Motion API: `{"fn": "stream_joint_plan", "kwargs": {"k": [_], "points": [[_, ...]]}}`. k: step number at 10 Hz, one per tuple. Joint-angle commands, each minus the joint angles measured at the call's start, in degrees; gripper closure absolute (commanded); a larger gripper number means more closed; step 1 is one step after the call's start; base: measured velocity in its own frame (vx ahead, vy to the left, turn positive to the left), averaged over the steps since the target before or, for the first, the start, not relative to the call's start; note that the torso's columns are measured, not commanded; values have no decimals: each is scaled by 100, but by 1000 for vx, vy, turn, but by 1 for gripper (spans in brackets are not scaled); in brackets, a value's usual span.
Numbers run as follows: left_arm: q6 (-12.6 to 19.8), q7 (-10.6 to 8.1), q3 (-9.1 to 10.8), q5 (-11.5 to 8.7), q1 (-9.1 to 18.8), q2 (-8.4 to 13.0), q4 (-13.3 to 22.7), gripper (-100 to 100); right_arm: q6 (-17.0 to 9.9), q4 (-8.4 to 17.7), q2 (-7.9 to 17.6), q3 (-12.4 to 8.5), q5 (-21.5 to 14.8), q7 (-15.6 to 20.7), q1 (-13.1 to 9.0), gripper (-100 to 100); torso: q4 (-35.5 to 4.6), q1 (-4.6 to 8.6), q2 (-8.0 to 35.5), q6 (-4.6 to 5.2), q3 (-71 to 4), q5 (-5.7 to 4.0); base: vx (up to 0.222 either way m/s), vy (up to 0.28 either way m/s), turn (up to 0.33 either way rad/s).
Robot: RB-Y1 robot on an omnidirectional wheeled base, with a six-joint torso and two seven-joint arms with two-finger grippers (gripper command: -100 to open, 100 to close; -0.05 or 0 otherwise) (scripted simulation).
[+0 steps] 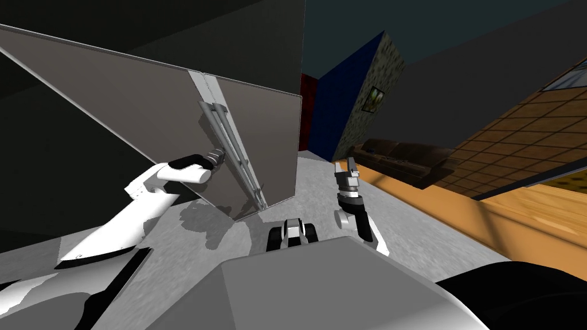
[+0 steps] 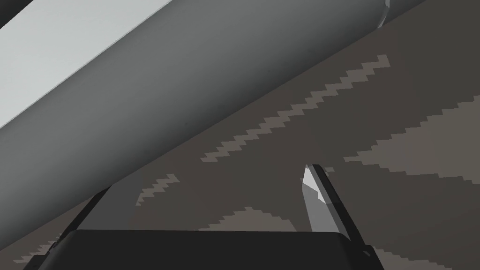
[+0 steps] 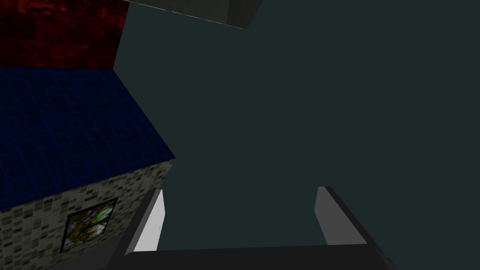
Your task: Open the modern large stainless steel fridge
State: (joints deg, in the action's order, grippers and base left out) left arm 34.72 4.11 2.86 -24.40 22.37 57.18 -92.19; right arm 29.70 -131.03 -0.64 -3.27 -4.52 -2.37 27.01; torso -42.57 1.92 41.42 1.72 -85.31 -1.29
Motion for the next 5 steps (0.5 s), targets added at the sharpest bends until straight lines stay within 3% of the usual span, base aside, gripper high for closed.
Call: {"fn": "stream_joint_plan", "kwargs": {"k": [1,3,4,5], "points": [[147,-11,49,14,336,161,48,-100,0,0,-1,1,0,0,0,0,3,7,-3,-12,-2,1,-17,-68,-55],[147,-11,49,14,336,161,48,-100,0,0,0,0,0,0,0,0,-4,3,5,-5,2,-6,-1,-21,14],[390,5,64,-55,475,391,236,-100,0,0,0,0,0,0,1,0,-3,8,3,6,1,-9,-10,-40,-69],[390,5,64,-55,548,391,236,-100,0,0,-1,1,0,0,0,0,7,14,3,-5,1,-2,-16,-57,-47]]}}
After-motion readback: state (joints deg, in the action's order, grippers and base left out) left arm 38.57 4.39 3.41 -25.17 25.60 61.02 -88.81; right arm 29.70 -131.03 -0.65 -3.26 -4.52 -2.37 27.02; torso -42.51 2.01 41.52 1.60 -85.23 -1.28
